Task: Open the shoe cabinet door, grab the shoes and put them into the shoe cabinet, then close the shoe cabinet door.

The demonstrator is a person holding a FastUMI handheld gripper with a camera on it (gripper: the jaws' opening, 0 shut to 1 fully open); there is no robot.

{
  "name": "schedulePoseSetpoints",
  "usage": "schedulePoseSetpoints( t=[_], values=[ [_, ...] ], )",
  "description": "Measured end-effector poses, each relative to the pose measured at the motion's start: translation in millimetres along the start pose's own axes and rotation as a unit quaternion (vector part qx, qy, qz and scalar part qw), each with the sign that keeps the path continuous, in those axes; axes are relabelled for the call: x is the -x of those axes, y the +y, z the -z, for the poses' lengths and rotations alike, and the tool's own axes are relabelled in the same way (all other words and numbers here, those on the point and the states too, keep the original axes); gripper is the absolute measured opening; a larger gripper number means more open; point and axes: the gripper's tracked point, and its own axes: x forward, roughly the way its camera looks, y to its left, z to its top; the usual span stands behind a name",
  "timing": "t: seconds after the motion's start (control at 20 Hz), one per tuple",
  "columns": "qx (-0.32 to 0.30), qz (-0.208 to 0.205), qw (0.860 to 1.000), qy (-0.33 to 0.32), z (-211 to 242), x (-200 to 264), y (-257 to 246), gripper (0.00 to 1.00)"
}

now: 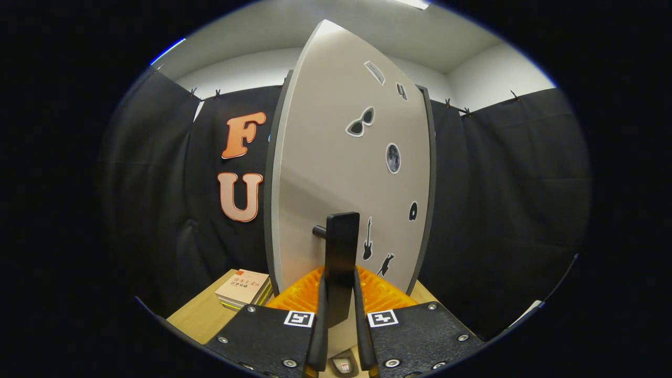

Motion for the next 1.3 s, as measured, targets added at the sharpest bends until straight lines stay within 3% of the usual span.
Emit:
schedulePoseSetpoints(
  t=[0.3,0.5,0.85,1.3],
  values=[
    [-0.023,-0.024,0.999,0.005,10.2,60.4,-80.7,0.22],
    [-0.043,-0.04,0.998,0.012,13.0,70.5,-119.1,0.22],
    [-0.018,-0.042,0.999,0.004,17.5,80.1,-181.4,0.21],
    [-0.029,0.015,0.999,0.015,21.0,84.5,-241.0,0.16]
  ],
)
